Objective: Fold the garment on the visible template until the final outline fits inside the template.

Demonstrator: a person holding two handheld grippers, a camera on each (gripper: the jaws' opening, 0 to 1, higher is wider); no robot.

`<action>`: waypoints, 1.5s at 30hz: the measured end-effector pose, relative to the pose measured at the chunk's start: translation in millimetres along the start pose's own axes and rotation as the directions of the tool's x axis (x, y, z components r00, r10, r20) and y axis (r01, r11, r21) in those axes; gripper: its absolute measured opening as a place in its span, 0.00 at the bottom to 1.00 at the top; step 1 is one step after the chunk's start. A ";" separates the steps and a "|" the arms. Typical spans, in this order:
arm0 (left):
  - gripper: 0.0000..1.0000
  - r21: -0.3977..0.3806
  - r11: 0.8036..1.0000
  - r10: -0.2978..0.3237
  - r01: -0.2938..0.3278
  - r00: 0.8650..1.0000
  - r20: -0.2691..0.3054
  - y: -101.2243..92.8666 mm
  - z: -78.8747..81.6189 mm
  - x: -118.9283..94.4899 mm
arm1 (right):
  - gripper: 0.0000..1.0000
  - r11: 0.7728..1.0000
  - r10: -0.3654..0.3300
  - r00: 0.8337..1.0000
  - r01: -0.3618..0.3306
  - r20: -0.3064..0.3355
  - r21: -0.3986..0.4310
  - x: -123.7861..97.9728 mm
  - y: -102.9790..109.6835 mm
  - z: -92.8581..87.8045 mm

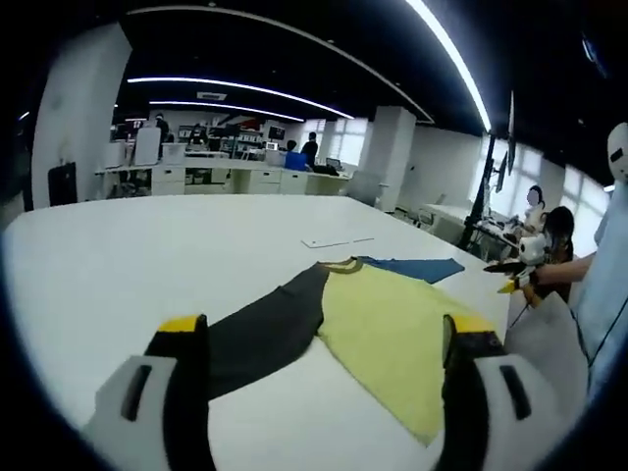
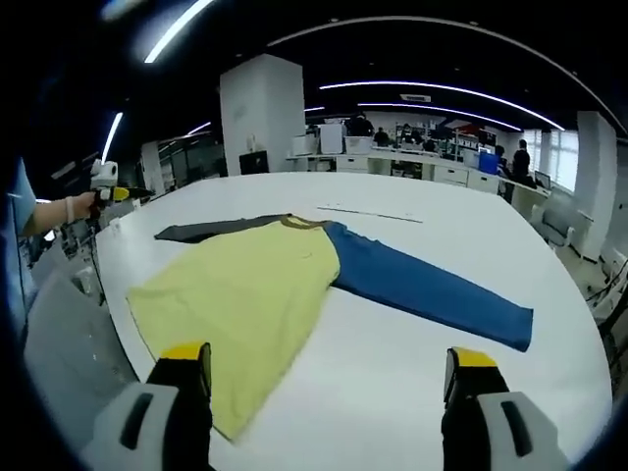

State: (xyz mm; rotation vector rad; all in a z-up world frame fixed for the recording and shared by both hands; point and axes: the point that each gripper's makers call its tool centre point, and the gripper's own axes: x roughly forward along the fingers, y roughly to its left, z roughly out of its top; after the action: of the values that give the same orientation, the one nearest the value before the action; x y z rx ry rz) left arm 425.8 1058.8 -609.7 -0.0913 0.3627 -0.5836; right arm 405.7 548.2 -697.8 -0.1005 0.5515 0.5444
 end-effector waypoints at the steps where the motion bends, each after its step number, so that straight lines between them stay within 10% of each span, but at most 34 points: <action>1: 0.97 0.010 1.000 -0.002 0.002 1.000 -0.001 -2.8 -0.2 0.8 | 1.00 1.000 -0.010 1.000 0.010 0.003 -0.001 -0.8 -3.9 0.3; 20: 0.95 0.052 0.995 -0.086 0.089 0.994 -0.061 -91.2 -19.7 17.5 | 0.97 0.989 -0.136 0.990 0.134 0.024 0.062 -10.1 -84.5 10.8; 28: 0.93 -0.027 0.994 -0.106 0.105 0.993 -0.042 -116.3 -32.6 10.8 | 0.78 0.974 -0.207 0.978 0.204 0.019 0.102 -3.9 -130.9 21.9; 37: 0.92 -0.049 0.993 -0.109 0.106 0.992 -0.065 -122.4 -36.2 -2.1 | 0.66 0.940 -0.294 0.954 0.299 -0.058 0.166 2.9 -173.9 2.2; 45: 0.92 -0.057 0.994 -0.095 0.090 0.990 -0.104 -117.8 -45.0 -12.0 | 0.47 0.861 -0.371 0.927 0.364 -0.049 0.357 5.3 -198.4 -5.0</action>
State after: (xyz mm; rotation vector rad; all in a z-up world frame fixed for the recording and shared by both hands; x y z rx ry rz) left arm 338.8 968.2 -626.1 -0.1280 0.4793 -0.6724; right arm 509.7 380.0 -715.2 0.1489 0.5859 0.0632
